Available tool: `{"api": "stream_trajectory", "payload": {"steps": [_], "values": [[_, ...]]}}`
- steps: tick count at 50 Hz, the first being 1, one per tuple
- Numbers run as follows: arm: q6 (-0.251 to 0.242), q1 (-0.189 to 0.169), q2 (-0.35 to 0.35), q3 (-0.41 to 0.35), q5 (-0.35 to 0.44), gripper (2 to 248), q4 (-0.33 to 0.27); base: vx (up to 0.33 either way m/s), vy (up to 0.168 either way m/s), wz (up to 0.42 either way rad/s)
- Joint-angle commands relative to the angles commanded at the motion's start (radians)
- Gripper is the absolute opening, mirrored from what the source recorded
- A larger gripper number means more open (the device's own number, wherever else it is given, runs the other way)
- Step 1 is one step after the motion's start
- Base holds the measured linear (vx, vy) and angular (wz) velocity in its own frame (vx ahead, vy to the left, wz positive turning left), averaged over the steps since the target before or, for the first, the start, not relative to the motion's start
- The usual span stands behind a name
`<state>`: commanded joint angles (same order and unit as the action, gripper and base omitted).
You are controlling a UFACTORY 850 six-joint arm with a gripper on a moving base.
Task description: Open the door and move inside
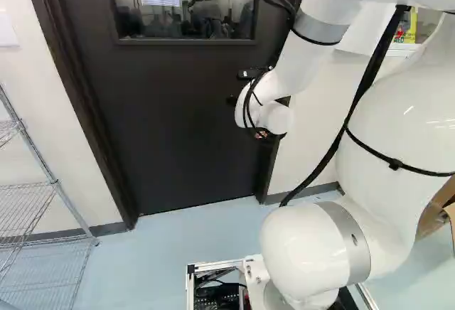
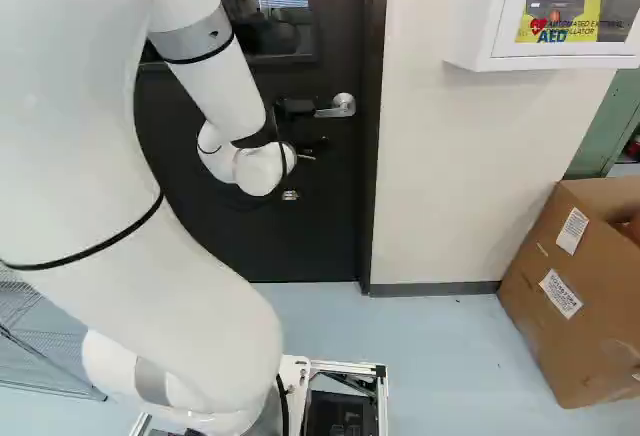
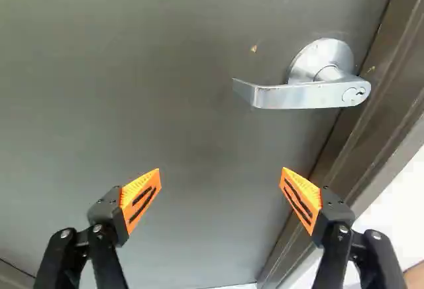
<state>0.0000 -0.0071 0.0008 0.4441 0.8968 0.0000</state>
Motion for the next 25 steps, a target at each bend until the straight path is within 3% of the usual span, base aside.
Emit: {"api": "stream_trajectory", "payload": {"steps": [25], "values": [[0.000, 0.000, 0.022, 0.001, 0.000, 247, 0.000, 0.000, 0.000, 0.000]]}}
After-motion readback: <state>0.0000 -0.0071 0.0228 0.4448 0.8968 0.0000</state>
